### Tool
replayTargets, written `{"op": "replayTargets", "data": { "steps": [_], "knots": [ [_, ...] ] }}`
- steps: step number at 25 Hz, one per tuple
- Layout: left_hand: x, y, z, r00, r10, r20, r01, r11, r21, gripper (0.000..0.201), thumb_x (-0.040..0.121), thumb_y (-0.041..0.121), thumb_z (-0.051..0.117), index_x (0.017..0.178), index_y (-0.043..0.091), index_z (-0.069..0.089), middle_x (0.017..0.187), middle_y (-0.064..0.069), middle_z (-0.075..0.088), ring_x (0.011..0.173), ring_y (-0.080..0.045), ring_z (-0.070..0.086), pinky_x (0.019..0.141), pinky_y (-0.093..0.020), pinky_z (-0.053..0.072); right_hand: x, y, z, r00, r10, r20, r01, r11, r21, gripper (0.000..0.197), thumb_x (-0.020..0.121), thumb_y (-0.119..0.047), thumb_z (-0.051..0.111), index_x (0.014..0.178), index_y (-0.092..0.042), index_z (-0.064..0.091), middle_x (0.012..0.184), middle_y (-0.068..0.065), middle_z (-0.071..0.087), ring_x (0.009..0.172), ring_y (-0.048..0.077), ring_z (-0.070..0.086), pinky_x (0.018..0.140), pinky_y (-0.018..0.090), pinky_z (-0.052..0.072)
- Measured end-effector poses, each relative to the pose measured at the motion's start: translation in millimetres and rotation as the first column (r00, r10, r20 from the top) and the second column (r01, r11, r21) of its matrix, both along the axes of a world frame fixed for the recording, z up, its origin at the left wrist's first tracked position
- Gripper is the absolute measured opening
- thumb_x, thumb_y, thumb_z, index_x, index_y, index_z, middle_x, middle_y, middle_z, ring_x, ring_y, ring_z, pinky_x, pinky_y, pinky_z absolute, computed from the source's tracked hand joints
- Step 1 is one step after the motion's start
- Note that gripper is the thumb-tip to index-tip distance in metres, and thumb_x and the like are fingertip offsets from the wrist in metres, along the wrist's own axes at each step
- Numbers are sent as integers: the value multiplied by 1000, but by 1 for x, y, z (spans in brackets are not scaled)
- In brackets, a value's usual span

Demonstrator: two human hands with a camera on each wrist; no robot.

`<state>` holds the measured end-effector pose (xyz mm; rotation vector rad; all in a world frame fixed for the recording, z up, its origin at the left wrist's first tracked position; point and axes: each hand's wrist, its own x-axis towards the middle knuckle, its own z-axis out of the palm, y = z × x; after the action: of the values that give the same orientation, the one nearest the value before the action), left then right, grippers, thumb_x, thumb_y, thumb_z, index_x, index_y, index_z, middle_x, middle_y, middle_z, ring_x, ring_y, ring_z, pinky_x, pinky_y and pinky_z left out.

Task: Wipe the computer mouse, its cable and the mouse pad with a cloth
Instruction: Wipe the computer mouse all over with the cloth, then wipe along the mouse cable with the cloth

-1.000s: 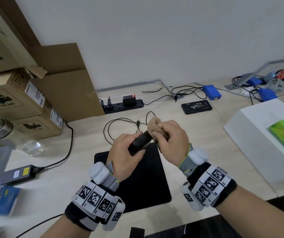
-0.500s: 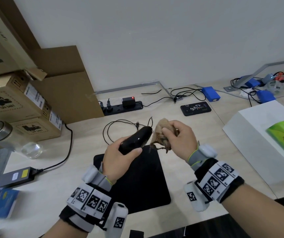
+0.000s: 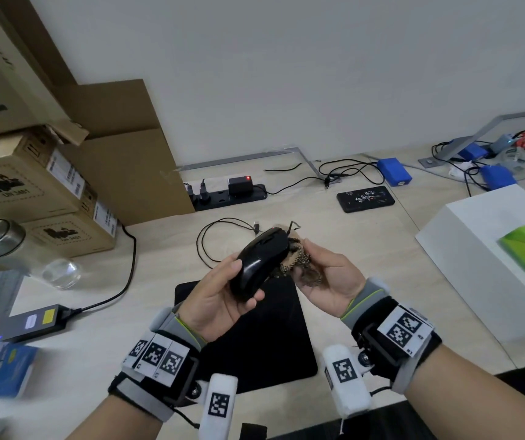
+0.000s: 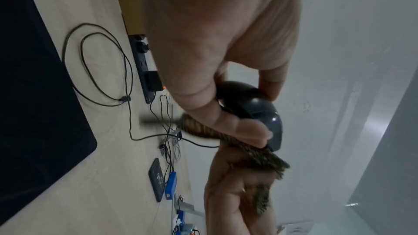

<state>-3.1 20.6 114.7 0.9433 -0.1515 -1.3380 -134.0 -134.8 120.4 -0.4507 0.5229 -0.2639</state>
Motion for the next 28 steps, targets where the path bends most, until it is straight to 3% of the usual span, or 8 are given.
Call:
{"op": "replayTargets", "data": {
  "steps": [4,9,11,14,17,22,25,28],
  "knots": [
    [5,2,-1,1000,-27,-1,27,999,-21,75,48,36,95,111,13,63,89,-14,64,57,-23,63,45,-22,52,-1,-3,0,988,3,158,-24,992,128,62,36,-11,98,92,0,74,90,12,73,69,14,71,40,14,48],
    [13,8,-6,1000,-6,-20,6,1000,-26,74,46,37,96,110,13,67,90,-11,67,54,-20,61,42,-20,50,-2,-3,-1,955,124,271,-94,988,-120,55,75,-4,73,128,-2,57,120,14,64,103,19,65,83,25,53],
    [16,11,-5,999,-44,4,44,997,-56,67,51,37,94,109,12,70,89,-11,67,54,-20,60,42,-20,49,1,0,-5,960,157,232,-108,971,-211,61,74,-11,79,130,-2,54,120,16,63,104,21,64,88,28,53],
    [13,10,-6,990,-119,80,124,990,-60,59,60,36,88,111,14,71,88,-12,66,56,-21,62,44,-22,49,10,7,-9,984,126,124,-91,963,-255,70,62,-29,89,121,-6,59,105,12,69,91,20,67,72,30,56],
    [6,7,-13,984,-145,105,145,989,10,61,69,26,80,124,8,62,91,-19,62,58,-26,62,45,-26,50,20,17,-7,998,58,-32,-65,947,-316,67,73,-38,77,124,1,57,115,20,62,102,30,60,86,37,52],
    [0,3,-23,969,-163,187,144,983,110,43,81,15,62,123,3,59,87,-21,61,59,-32,61,46,-29,50,27,23,-4,990,-125,-68,99,948,-302,19,87,-23,65,78,-6,61,74,18,60,75,32,59,75,43,53],
    [-2,3,-26,943,-204,261,167,973,156,30,88,9,62,119,8,62,86,-19,64,60,-31,62,48,-29,51,32,20,-11,924,-332,-190,272,920,-281,38,82,-7,67,55,-14,42,53,5,35,53,23,45,59,35,45],
    [1,8,-36,906,-254,338,179,954,239,29,94,2,56,119,14,64,93,-19,66,62,-32,63,49,-29,53,33,14,-17,846,-428,-318,270,858,-437,44,78,-9,68,50,-21,36,56,3,26,55,21,26,52,28,35]
  ]
}}
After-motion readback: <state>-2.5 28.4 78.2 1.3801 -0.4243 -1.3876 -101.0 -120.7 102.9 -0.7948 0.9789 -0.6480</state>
